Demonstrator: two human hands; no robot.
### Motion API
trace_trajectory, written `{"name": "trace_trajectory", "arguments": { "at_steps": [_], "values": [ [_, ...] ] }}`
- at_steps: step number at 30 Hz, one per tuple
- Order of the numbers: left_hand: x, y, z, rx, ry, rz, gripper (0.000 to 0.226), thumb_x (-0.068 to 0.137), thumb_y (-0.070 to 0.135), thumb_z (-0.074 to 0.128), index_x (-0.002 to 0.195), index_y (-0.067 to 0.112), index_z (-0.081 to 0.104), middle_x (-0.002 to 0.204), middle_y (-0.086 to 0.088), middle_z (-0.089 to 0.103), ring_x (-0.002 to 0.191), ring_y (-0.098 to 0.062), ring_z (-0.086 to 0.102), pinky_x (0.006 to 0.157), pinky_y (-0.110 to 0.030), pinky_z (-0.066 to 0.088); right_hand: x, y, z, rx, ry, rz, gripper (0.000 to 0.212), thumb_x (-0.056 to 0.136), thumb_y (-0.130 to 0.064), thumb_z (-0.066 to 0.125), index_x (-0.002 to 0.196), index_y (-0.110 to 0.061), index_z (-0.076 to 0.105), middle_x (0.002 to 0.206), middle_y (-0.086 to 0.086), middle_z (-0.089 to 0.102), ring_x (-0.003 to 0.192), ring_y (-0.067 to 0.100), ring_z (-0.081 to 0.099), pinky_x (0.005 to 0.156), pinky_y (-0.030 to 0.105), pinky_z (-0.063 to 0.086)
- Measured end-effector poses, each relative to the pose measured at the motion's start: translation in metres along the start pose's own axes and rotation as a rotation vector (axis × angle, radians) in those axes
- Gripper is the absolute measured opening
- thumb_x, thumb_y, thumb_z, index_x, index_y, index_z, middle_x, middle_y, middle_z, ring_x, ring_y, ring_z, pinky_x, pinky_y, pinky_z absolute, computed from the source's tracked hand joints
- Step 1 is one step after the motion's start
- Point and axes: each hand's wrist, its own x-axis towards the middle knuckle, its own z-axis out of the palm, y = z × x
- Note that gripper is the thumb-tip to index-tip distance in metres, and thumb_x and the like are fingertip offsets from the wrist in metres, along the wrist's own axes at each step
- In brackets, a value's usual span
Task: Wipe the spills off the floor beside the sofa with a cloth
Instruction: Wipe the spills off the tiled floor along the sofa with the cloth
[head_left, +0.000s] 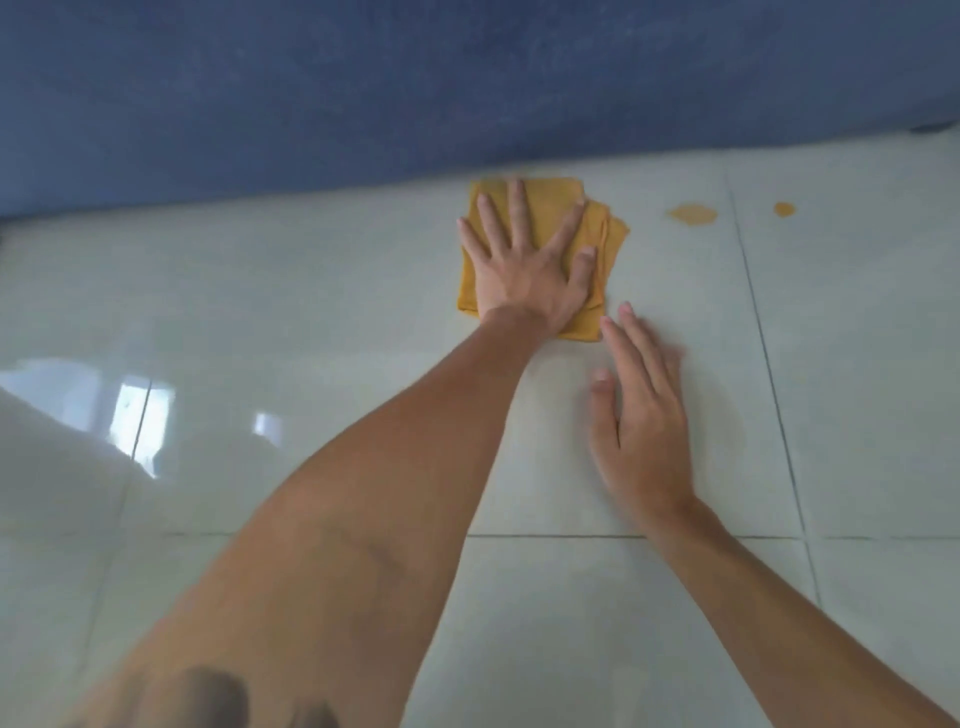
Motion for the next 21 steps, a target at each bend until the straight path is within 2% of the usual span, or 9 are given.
{"name": "trace_trajectory", "arguments": {
  "at_steps": [4,9,15,21],
  "values": [
    [-0.057,0.034,0.011,0.013,-0.011,0.143,0.061,0.092,0.064,0.015,0.152,0.05,0.011,0.166,-0.014,-0.002,0.149,-0.049,-0.005,0.113,-0.068,-0.007,0.001,0.044,-0.037,-0.263,0.072,0.088,0.046,0.098,-0.022,0.039,0.138,-0.006,0.055,0.148,0.012,0.05,0.139,0.034,0.043,0.116,0.059,0.025],
    [-0.138,0.004,0.019,0.03,0.029,0.184,0.06,0.093,0.065,0.022,0.151,0.052,0.015,0.166,-0.014,0.004,0.149,-0.048,0.003,0.115,-0.067,0.001,-0.009,0.062,-0.049,-0.445,-0.087,0.147,0.052,0.098,-0.029,0.033,0.142,-0.009,0.05,0.152,0.009,0.045,0.142,0.034,0.038,0.116,0.062,0.02],
    [-0.166,-0.09,0.014,0.041,0.048,-0.082,0.06,0.093,0.066,0.024,0.151,0.054,0.012,0.166,-0.013,0.005,0.15,-0.046,0.005,0.117,-0.066,0.005,-0.006,0.059,-0.045,-0.497,-0.135,0.179,0.055,0.098,-0.03,0.03,0.146,-0.011,0.045,0.156,0.007,0.04,0.145,0.033,0.033,0.117,0.063,0.015],
    [-0.111,-0.129,0.003,0.048,0.026,-0.285,0.062,0.091,0.069,0.014,0.15,0.056,0.005,0.166,-0.012,-0.004,0.15,-0.044,-0.003,0.117,-0.065,0.0,-0.008,0.064,-0.039,-0.522,-0.078,0.147,0.05,0.099,-0.026,0.036,0.145,-0.01,0.047,0.154,0.009,0.043,0.145,0.034,0.034,0.116,0.065,0.018]
  ]
}}
